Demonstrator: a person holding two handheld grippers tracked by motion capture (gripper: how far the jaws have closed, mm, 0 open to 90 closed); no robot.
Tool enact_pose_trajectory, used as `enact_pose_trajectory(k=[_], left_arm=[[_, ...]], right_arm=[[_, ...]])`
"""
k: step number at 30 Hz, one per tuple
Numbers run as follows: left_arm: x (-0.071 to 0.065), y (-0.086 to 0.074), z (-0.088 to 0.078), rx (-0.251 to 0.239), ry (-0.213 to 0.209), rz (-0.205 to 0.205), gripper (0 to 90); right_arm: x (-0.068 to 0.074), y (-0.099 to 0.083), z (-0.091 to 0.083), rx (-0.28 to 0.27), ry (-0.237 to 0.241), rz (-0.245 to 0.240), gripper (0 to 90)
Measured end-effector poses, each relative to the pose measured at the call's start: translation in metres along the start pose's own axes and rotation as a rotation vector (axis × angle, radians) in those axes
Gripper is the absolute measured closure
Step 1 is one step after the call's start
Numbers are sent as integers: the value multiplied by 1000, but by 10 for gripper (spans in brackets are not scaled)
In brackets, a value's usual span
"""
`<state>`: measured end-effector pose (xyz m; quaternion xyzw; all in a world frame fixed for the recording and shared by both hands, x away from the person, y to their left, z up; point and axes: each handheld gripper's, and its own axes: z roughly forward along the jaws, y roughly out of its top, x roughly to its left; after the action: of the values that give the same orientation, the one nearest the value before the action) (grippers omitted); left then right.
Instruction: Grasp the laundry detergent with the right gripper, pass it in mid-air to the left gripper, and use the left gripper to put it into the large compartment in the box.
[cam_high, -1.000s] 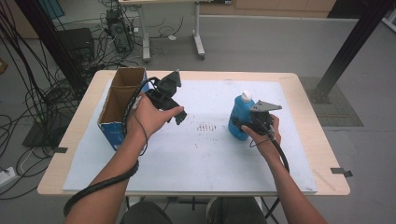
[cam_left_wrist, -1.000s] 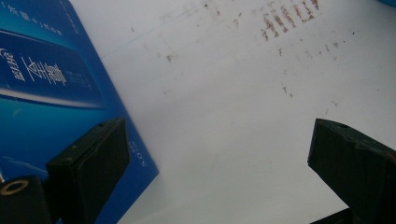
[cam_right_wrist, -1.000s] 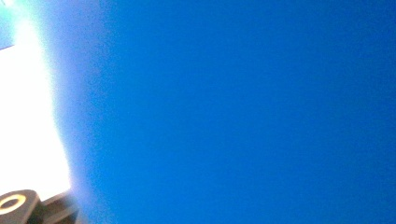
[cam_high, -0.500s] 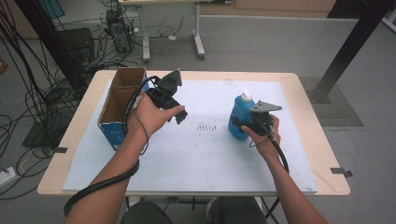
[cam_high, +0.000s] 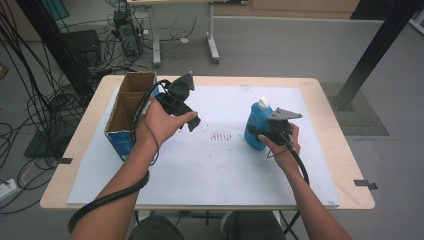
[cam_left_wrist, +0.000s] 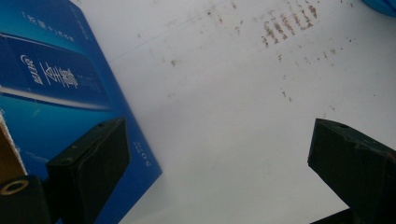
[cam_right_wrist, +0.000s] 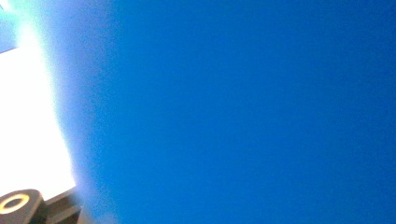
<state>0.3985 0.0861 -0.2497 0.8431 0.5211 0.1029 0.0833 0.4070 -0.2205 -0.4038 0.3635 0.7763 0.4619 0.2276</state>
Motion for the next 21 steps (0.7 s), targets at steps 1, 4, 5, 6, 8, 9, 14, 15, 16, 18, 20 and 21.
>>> enact_pose_trajectory(k=[1,4,5,6,8,9,14,15,16,18,20,21], left_arm=[[0,0,0,1,0,-1,61],[0,1,-1,-1,2,0,62],[-1,1,-1,-2,2,0,61],[0,1,-1,-1,3,2,61],[-1,1,-1,-1,5,0,62],[0,1,-2,-1,5,1,61],[1,1,-2,1,7,0,62],[1,0,-3,1,8,0,62],[1,0,-3,0,8,-1,62],[1,1,-4,-1,11,0,61],[0,1,-5,-5,11,-1,62],[0,1,-5,-4,11,0,61]], right_arm=[[0,0,0,0,0,-1,431],[0,0,0,1,0,-1,432],[0,0,0,0,-1,-1,432],[0,0,0,0,-1,-1,432],[0,0,0,0,-1,-1,433],[0,0,0,0,-2,-1,433],[0,0,0,0,-2,-2,433],[0,0,0,0,-2,-2,434],[0,0,0,0,-2,-2,434],[0,0,0,0,-2,-2,434],[0,0,0,0,-2,-1,434],[0,0,0,0,-2,-1,434]])
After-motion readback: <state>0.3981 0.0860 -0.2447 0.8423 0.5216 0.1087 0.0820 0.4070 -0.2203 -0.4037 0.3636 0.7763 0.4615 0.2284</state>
